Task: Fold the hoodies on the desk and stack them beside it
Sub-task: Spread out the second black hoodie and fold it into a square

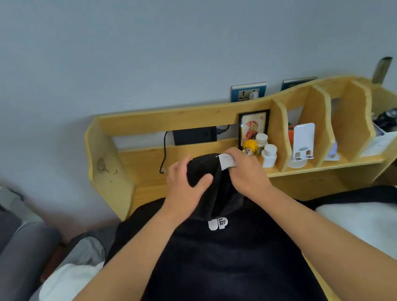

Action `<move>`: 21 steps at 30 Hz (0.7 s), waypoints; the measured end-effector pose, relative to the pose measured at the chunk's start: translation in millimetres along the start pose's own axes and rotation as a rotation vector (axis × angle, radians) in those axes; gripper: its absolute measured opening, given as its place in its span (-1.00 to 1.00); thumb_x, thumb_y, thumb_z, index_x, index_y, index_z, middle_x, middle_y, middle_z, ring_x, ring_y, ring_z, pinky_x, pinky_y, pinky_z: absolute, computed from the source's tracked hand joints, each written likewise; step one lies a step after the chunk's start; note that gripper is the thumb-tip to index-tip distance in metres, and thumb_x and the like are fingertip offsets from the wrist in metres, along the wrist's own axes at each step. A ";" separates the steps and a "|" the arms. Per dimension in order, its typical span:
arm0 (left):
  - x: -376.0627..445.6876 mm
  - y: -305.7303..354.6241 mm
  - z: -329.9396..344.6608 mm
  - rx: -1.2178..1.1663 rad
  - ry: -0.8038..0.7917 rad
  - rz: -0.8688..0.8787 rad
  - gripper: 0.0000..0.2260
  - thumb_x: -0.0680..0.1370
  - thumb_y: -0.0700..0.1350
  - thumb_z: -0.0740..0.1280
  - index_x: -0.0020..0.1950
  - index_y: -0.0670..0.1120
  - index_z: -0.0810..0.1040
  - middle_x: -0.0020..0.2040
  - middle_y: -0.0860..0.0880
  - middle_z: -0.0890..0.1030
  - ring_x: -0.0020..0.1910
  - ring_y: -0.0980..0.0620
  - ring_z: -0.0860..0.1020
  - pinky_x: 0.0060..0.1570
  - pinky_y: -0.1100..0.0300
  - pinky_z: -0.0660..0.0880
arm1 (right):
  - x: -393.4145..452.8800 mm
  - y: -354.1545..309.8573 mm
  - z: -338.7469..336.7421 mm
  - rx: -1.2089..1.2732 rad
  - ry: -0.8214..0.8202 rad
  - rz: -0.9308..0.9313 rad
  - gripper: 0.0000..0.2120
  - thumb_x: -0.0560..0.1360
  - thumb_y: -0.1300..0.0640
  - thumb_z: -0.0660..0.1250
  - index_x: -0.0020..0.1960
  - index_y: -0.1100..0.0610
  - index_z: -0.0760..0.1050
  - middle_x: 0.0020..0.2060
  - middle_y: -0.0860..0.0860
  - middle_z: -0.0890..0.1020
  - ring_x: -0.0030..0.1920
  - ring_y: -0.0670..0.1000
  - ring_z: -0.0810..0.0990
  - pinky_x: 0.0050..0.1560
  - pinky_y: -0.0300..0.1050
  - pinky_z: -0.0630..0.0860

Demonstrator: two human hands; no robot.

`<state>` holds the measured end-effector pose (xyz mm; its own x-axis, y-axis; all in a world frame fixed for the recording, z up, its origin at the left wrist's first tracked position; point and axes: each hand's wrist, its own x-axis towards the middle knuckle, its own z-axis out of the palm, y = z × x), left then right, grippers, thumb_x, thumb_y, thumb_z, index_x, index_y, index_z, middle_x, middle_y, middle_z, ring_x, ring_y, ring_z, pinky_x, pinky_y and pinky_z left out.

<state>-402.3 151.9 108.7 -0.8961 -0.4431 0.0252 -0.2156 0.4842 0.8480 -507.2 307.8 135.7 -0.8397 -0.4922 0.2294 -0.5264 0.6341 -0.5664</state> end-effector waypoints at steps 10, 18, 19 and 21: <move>23.2 -20.4 -42.5 0.693 0.422 0.154 -0.71 0.44 -0.28 0.44 0.05 -0.10 0.41 0.01 -0.07 0.41 -0.14 -0.02 0.43 -0.28 0.12 0.39 | 11.3 15.6 -24.0 -0.478 -0.016 -0.275 -0.58 0.41 0.36 0.41 0.21 0.12 0.42 0.02 0.09 0.55 0.01 0.14 0.56 -0.23 -0.07 0.36; 4.1 -36.9 -34.8 0.788 0.420 0.205 -0.42 0.39 -0.27 0.50 0.34 -0.10 0.35 0.23 -0.19 0.36 -0.17 -0.08 0.48 -0.38 0.08 0.45 | 5.4 55.5 -4.5 -0.461 0.195 -0.015 -0.43 0.42 0.33 0.41 0.38 0.12 0.35 0.21 0.15 0.43 -0.19 0.17 0.55 -0.36 -0.10 0.40; -9.7 -44.7 -27.3 0.731 0.408 0.252 -0.42 0.35 -0.29 0.53 0.31 -0.11 0.39 0.20 -0.18 0.38 -0.20 -0.05 0.48 -0.36 0.10 0.48 | -6.3 58.8 -0.8 -0.421 0.220 -0.024 -0.34 0.40 0.35 0.41 0.44 0.11 0.29 0.26 0.15 0.38 -0.21 0.15 0.54 -0.37 -0.10 0.41; -47.6 -77.3 -8.3 0.757 0.316 0.344 -0.38 0.22 -0.29 0.62 0.23 -0.16 0.50 0.19 -0.21 0.45 -0.22 -0.08 0.57 -0.33 0.07 0.56 | -49.6 78.3 15.4 -0.417 0.187 -0.101 -0.20 0.35 0.37 0.43 0.52 0.10 0.22 0.33 0.15 0.30 -0.27 0.14 0.53 -0.42 -0.08 0.46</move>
<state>-339.7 129.3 46.3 -0.8338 -0.3142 0.4539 -0.2530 0.9483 0.1916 -504.7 372.6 67.8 -0.7707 -0.4722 0.4278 -0.5833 0.7930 -0.1757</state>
